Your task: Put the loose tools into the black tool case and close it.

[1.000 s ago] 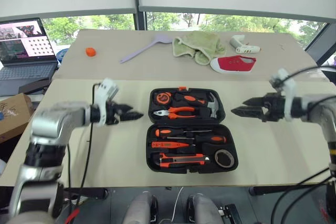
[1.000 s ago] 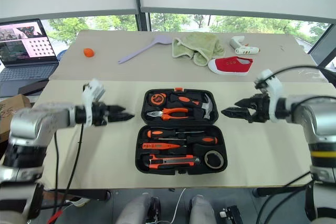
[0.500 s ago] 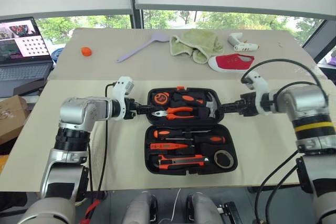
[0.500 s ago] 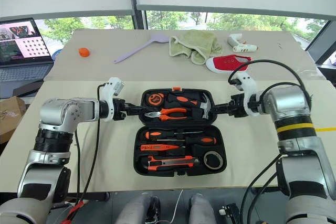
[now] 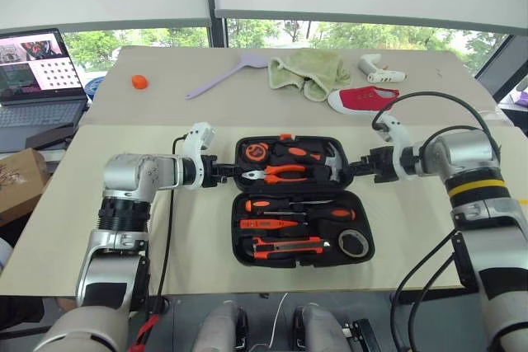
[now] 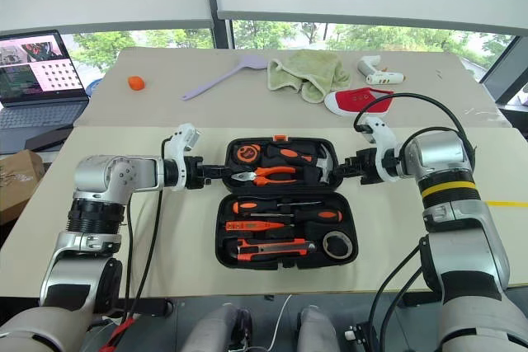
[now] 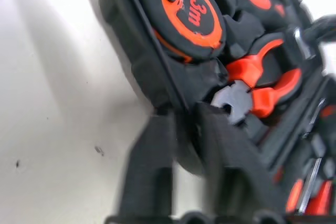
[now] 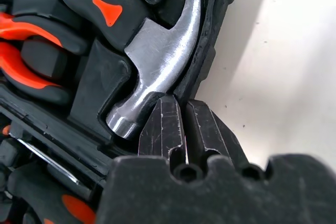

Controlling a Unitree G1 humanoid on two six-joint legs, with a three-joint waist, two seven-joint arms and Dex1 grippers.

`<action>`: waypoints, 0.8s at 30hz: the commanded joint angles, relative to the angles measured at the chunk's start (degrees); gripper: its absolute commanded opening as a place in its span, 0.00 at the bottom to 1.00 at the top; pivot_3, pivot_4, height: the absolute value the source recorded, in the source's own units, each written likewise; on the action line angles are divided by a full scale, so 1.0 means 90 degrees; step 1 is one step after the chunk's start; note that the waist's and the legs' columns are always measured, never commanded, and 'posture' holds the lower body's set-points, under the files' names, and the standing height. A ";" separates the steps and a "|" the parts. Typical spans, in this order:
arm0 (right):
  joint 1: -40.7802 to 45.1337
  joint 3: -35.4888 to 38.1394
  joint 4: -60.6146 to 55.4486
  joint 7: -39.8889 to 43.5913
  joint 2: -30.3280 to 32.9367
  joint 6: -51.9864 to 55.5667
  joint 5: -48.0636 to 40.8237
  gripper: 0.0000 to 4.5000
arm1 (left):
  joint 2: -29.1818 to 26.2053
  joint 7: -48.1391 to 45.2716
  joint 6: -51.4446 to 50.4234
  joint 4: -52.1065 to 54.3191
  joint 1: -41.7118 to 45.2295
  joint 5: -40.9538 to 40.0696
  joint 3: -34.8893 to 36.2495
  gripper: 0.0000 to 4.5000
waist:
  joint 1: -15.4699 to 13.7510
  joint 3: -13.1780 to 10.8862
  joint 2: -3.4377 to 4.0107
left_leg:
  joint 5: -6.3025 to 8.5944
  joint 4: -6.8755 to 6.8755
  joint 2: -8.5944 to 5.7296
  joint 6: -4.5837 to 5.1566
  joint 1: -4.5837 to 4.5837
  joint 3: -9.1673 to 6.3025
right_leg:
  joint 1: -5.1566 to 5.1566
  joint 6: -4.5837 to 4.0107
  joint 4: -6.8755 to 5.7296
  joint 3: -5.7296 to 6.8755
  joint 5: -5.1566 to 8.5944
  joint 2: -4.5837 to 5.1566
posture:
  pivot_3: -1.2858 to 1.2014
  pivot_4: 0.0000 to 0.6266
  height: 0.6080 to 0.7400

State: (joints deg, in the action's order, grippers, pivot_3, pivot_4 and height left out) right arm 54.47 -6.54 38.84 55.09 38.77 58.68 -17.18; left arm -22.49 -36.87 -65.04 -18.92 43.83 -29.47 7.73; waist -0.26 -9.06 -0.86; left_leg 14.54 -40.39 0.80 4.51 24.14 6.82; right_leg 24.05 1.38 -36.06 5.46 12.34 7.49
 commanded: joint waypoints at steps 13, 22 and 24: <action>-0.3301 0.1395 -0.2841 0.0734 0.0158 -0.9007 0.0619 0.00 | -0.0024 -0.0964 0.5521 0.2259 -0.2146 0.0506 0.0651 0.01 | 0.0091 -0.0003 0.0001 | -0.0013 0.0065 0.0000 -0.0011 0.0013 0.0019 | 0.0027 0.0006 0.0021 0.0002 0.0001 -0.0008 | 0.52 0.24 1.00; -0.4468 0.1005 -0.0534 -0.0367 0.0689 -1.4122 0.2639 0.00 | -0.0644 -0.2047 0.9081 0.2414 -0.4658 0.1682 0.0107 0.22 | 0.0091 0.0002 0.0015 | -0.0013 0.0066 0.0006 -0.0011 -0.0018 0.0034 | 0.0004 0.0004 0.0065 -0.0006 0.0007 -0.0007 | 0.52 0.24 1.00; -0.4683 0.0680 -0.0322 -0.0305 0.0809 -1.4127 0.2528 0.18 | -0.0750 -0.1937 0.9142 0.2276 -0.4908 0.1657 0.0226 0.40 | 0.0046 0.0006 0.0024 | -0.0008 0.0072 0.0005 -0.0004 -0.0065 0.0040 | -0.0037 0.0004 0.0066 -0.0021 0.0008 0.0003 | 0.52 0.24 1.00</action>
State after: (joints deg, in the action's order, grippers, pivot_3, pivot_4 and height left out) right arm 14.81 2.52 32.54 50.62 44.02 -67.37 3.34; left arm -28.17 -55.41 14.87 1.40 0.54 -14.28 8.01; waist 0.15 -9.01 -0.64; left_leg 14.54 -39.74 0.88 4.55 23.32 7.13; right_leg 23.47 1.41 -35.43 5.32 12.43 7.53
